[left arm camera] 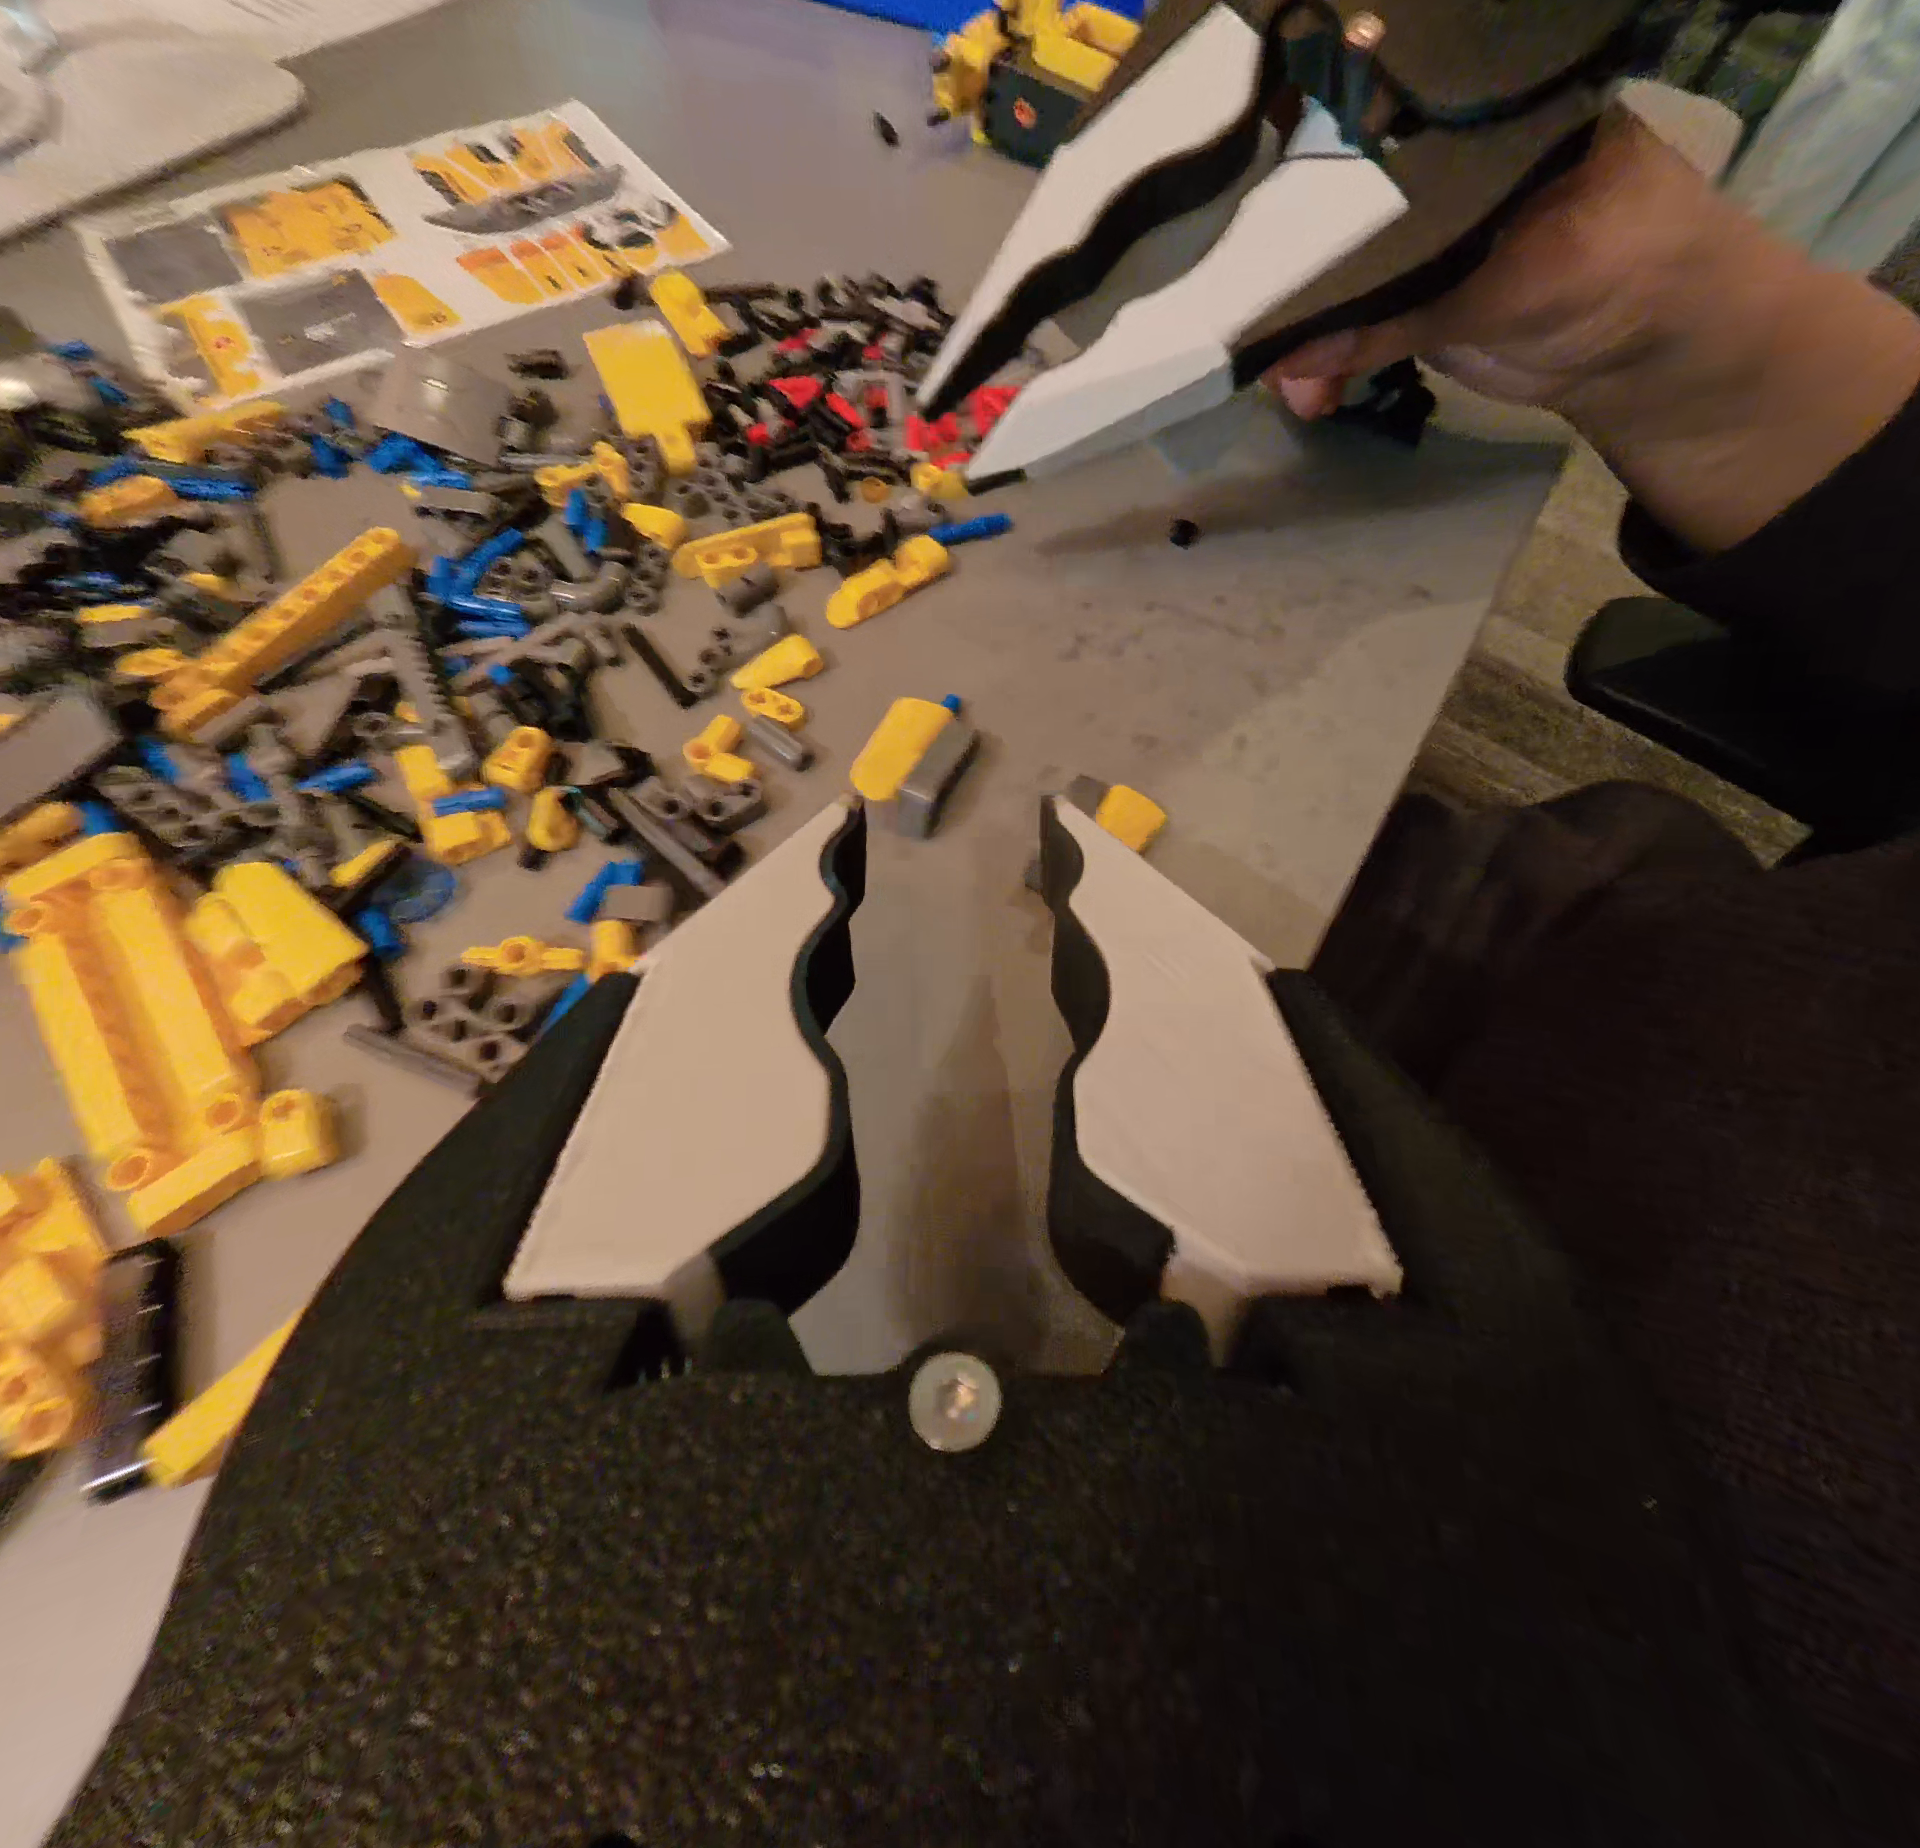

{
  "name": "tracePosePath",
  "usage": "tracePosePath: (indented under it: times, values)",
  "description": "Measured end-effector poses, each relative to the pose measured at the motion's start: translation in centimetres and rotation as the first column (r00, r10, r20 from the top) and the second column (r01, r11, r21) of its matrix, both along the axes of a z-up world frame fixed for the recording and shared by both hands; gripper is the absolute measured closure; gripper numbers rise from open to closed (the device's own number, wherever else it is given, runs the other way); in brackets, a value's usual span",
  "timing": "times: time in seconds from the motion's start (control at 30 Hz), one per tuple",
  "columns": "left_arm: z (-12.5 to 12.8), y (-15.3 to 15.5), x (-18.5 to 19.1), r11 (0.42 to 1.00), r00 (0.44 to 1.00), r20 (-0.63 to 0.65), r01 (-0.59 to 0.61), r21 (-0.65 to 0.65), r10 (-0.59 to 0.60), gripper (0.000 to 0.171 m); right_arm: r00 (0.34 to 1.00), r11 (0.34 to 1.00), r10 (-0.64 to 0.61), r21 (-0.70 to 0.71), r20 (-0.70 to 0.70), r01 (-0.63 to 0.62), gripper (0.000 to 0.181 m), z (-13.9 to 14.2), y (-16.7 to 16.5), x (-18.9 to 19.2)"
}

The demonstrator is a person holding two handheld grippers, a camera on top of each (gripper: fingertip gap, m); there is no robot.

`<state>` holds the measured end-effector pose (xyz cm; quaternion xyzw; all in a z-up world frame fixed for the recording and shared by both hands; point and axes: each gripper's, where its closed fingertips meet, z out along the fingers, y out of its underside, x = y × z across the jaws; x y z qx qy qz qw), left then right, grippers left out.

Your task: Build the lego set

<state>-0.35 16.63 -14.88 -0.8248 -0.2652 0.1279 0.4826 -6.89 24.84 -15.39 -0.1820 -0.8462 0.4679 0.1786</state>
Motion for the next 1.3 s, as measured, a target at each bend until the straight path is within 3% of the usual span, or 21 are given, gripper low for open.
tracePosePath:
  times: [0.2, 0.27, 0.3, 0.33, 0.57, 0.67, 0.87, 1.1, 1.3]
  values:
    - [1.7, -5.2, -5.4, 0.966, 0.966, -0.037, -0.257, -0.001, 0.257, 0.142, 0.994, 0.994, 0.012, -0.106, -0.108, -0.024, 0.163, 2.7, -1.7, -1.1]
    - [1.1, -6.4, -6.2, 0.949, 0.949, -0.023, -0.314, -0.022, 0.314, 0.155, 0.99, 0.989, 0.011, -0.143, -0.142, -0.032, 0.163, 3.1, -2.2, -1.3]
    - [0.5, -6.9, -6.4, 0.941, 0.943, -0.014, -0.334, -0.047, 0.334, 0.171, 0.989, 0.989, 0.007, -0.144, -0.15, -0.029, 0.163, 3.2, -2.3, -1.4]
    - [-0.1, -7.3, -6.6, 0.934, 0.937, -0.007, -0.35, -0.072, 0.35, 0.171, 0.987, 0.989, 0.001, -0.143, -0.161, -0.025, 0.163, 3.2, -2.2, -1.5]
    - [-1.3, -6.1, -7.6, 0.943, 0.948, 0.031, -0.313, -0.11, 0.318, 0.17, 0.987, 0.984, -0.011, -0.175, -0.159, -0.018, 0.163, 3.6, -2.0, -1.7]
    - [-1.6, -5.3, -8.9, 0.938, 0.946, 0.02, -0.318, -0.139, 0.324, 0.155, 0.986, 0.985, -0.007, -0.174, -0.164, -0.022, 0.163, 3.6, -2.0, -1.7]
    - [-2.8, -4.1, -10.0, 0.938, 0.947, 0.069, -0.296, -0.182, 0.312, 0.149, 0.982, 0.984, 0.0, -0.175, -0.189, -0.033, 0.164, 3.8, -2.1, -1.4]
    - [-3.3, -4.7, -10.5, 0.917, 0.943, 0.031, -0.313, -0.248, 0.331, 0.15, 0.983, 0.98, -0.001, -0.198, -0.183, -0.036, 0.163, 4.1, -1.9, -1.3]
    - [-3.2, -4.9, -10.3, 0.919, 0.949, 0.014, -0.303, -0.251, 0.316, 0.164, 0.983, 0.98, -0.004, -0.194, -0.185, -0.033, 0.163, 4.0, -1.9, -1.3]
